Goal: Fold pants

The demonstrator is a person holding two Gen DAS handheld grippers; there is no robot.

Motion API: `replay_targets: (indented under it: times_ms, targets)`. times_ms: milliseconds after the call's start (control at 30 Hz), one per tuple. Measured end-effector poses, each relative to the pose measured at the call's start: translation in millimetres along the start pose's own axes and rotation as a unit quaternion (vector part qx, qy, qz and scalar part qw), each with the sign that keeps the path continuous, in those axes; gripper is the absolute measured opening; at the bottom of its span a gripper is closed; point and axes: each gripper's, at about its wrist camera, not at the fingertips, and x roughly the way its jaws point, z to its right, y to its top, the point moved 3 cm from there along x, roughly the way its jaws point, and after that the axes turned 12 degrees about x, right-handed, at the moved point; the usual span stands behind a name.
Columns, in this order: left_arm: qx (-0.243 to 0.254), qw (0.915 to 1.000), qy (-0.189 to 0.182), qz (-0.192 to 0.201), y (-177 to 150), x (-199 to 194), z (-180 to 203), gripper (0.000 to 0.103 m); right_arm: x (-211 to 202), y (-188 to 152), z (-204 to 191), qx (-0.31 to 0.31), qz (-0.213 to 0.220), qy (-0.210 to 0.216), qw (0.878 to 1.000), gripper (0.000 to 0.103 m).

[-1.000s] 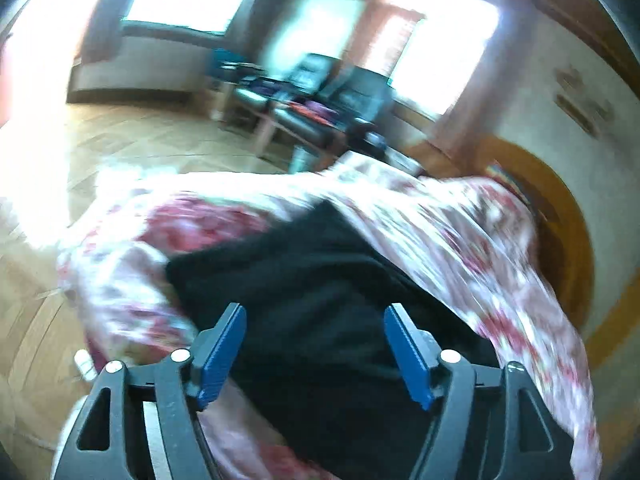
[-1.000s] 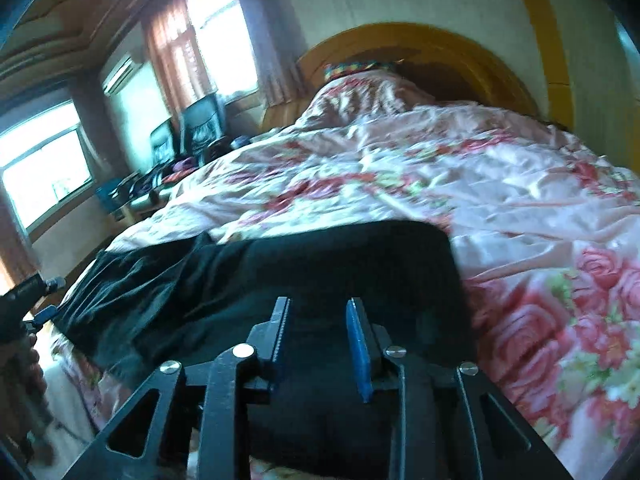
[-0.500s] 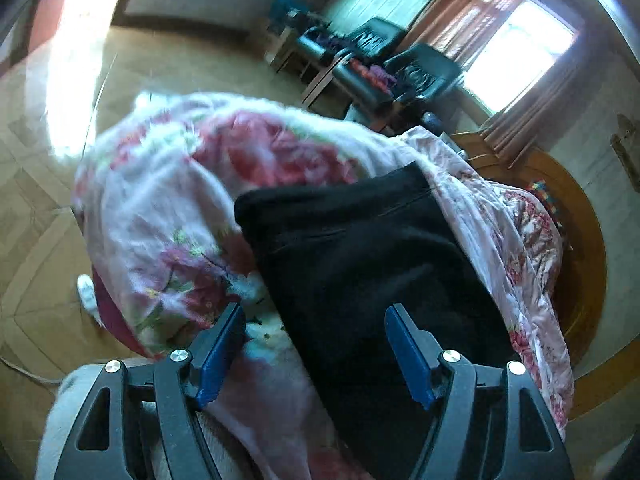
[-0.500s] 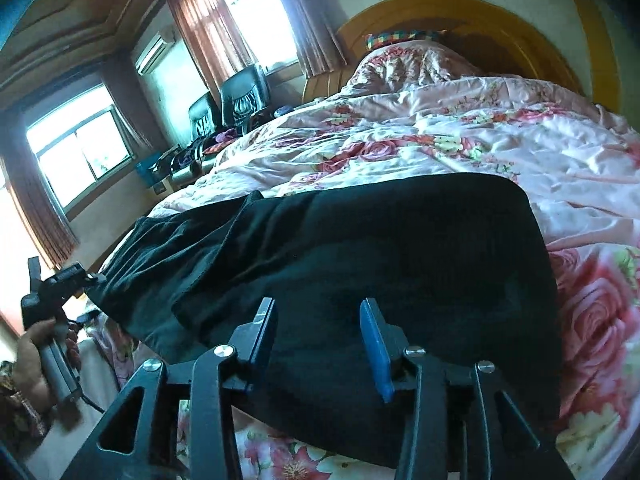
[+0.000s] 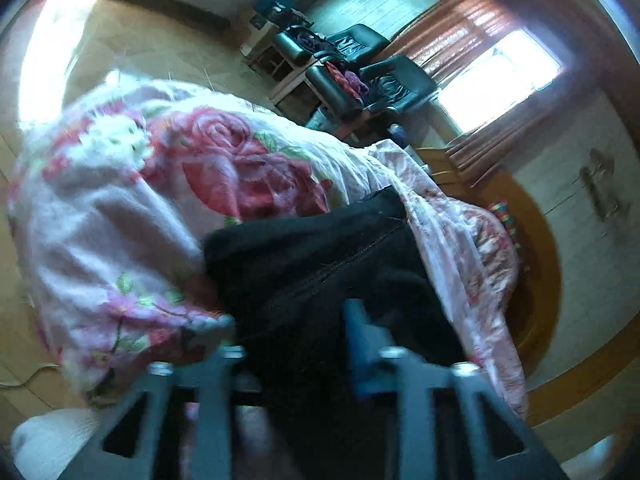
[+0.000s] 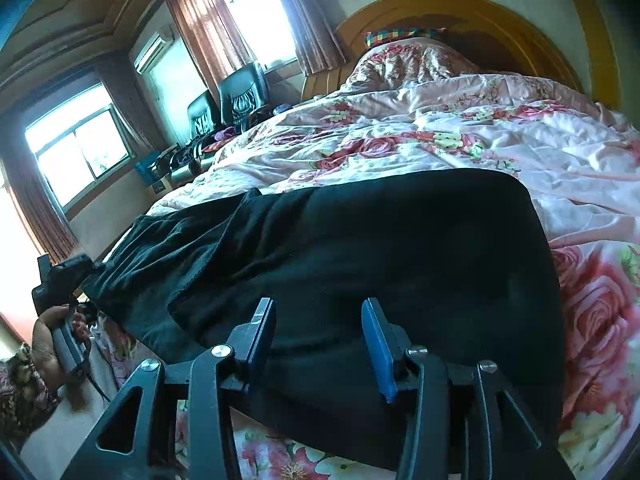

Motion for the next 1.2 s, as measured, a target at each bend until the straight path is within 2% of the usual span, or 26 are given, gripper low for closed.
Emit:
replay_targets:
  times_ms: [33, 67, 167, 300, 433, 533, 633, 867, 1000, 1100, 1200]
  targets:
    - [-0.002, 0.9999, -0.009, 0.005, 1, -2, 1, 0.014, 0, 0, 0, 0.001, 0.0, 0.0, 1.0, 0.046]
    - [-0.003, 0.9997, -0.023, 0.009, 2, -6, 4, 0.014, 0, 0, 0, 0.001, -0.001, 0.001, 1.0, 0.046]
    - [0.031, 0.999, -0.026, 0.022, 7, -17, 20, 0.013, -1, 0, 1, 0.008, -0.002, 0.003, 1.0, 0.046]
    - [0.07, 0.9954, -0.054, 0.036, 13, -32, 50, 0.013, -3, 1, 2, 0.02, -0.002, 0.006, 1.0, 0.046]
    - [0.13, 0.9869, -0.079, 0.054, 14, -50, 91, 0.013, -6, 4, 4, 0.034, 0.001, 0.009, 0.999, 0.048]
    - [0.185, 0.9743, -0.11, 0.068, 11, -67, 128, 0.013, -11, 8, 9, 0.051, 0.008, 0.011, 0.999, 0.054]
    - [0.233, 0.9595, -0.139, 0.076, 4, -81, 164, 0.013, -14, 12, 17, 0.079, 0.011, 0.015, 0.997, 0.054]
    - [0.305, 0.9284, -0.199, 0.073, -20, -102, 225, 0.013, -24, 22, 30, 0.116, 0.02, 0.002, 0.993, 0.058]
    - [0.341, 0.9081, -0.237, 0.057, -38, -109, 256, 0.013, -34, 31, 46, 0.164, 0.027, -0.001, 0.986, 0.059]
    - [0.365, 0.8919, -0.265, 0.036, -56, -114, 278, 0.013, -51, 40, 61, 0.199, 0.046, -0.007, 0.979, 0.059]
    - [0.381, 0.8795, -0.285, 0.015, -77, -114, 293, 0.013, -70, 47, 74, 0.215, 0.068, -0.024, 0.974, 0.06]
